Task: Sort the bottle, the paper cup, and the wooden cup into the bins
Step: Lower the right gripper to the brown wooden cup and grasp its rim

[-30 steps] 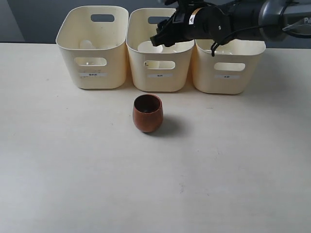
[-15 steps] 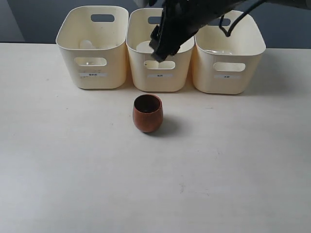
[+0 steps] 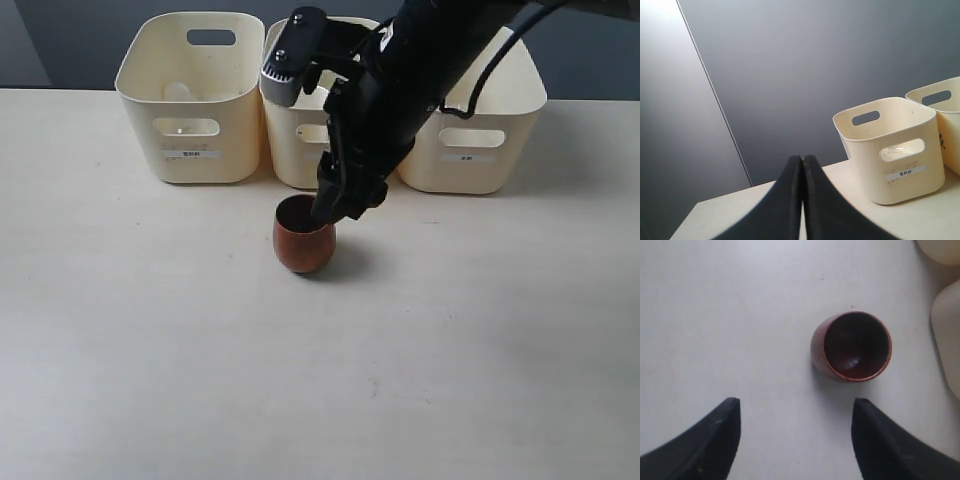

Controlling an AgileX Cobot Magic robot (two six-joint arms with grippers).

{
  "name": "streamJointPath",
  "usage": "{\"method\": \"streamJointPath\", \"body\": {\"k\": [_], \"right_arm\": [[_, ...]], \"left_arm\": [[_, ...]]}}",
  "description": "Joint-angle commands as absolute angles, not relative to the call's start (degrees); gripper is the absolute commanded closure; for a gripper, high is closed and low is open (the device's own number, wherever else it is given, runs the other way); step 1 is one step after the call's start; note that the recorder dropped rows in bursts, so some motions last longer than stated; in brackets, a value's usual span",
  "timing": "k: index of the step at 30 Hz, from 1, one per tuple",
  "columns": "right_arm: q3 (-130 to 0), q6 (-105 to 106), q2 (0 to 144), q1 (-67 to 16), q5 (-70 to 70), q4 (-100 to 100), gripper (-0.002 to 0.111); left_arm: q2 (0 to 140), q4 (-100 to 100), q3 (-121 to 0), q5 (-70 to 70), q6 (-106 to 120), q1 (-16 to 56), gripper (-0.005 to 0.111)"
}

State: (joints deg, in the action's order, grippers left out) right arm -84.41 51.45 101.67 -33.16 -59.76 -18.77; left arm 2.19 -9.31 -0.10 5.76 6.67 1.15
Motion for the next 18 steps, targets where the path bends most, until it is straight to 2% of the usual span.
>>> {"method": "streamJointPath", "body": {"k": [1,18], "right_arm": [[-84.30,52.10,104.65,-33.07,-59.06,-18.00,0.047],[-84.30,55.80,113.33,-35.46,-47.76,-17.10,0.047]], "left_arm": [[2.05,-9.34,0.00,6.10,6.54,1.24,0.107],[2.05,-9.34,0.00,6.10,6.54,1.24,0.107]]}}
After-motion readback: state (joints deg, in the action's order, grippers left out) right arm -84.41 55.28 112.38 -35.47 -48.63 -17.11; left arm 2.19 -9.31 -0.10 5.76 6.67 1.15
